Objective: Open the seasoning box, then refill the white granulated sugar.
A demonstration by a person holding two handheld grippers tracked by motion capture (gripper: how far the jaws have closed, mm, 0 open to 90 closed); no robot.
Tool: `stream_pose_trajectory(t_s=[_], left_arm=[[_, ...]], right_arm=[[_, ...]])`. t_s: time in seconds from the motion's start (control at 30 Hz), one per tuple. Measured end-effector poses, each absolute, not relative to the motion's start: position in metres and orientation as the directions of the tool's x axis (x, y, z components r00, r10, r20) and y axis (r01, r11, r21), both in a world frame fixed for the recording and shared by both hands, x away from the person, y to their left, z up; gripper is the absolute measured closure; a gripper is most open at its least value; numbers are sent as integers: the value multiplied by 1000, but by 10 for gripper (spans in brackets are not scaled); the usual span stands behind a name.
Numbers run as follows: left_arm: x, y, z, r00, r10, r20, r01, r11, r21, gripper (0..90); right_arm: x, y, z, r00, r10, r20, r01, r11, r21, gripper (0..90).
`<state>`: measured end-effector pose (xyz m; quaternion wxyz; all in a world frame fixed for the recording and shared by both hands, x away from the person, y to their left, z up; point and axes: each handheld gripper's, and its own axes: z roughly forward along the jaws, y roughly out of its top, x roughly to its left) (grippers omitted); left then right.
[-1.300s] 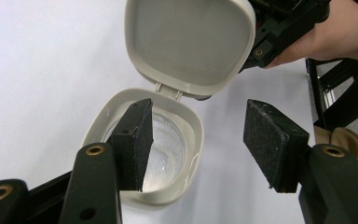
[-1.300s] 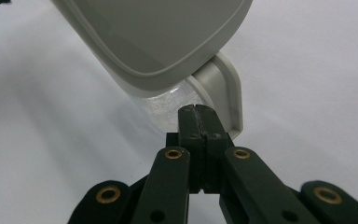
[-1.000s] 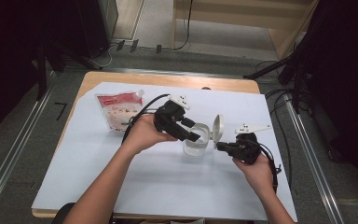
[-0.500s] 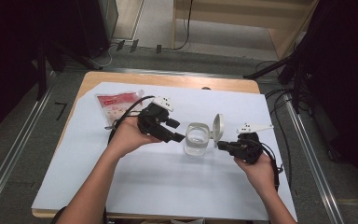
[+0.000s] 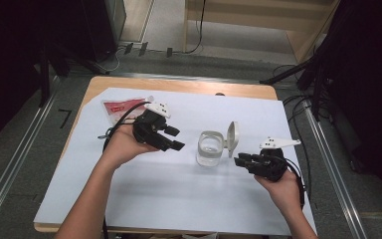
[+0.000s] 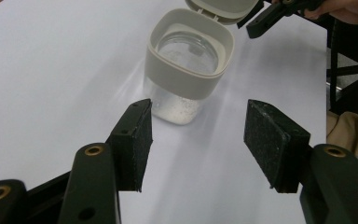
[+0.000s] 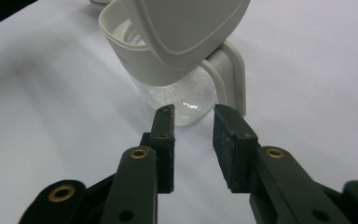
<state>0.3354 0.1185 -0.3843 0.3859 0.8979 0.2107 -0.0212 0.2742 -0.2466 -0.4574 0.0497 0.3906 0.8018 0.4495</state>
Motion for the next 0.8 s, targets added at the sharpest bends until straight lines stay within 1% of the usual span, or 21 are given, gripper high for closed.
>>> stream_pose_trajectory(t_s=[0.1, 0.33, 0.47, 0.8], left_arm=[[337, 124, -385, 909, 366, -199, 397, -618, 679, 419], [338, 137, -384, 896, 394, -207, 420, -594, 686, 420], [338, 145, -385, 885, 414, -214, 437, -578, 689, 441], [335, 167, -384, 862, 454, -226, 472, -554, 686, 437]], right_arm=[[271, -247, -456, -703, 663, 257, 557, 289, 779, 678], [270, -246, -454, -706, 661, 253, 552, 290, 782, 629], [266, -249, -454, -705, 663, 251, 555, 296, 777, 613], [265, -248, -452, -716, 651, 251, 541, 290, 790, 547]])
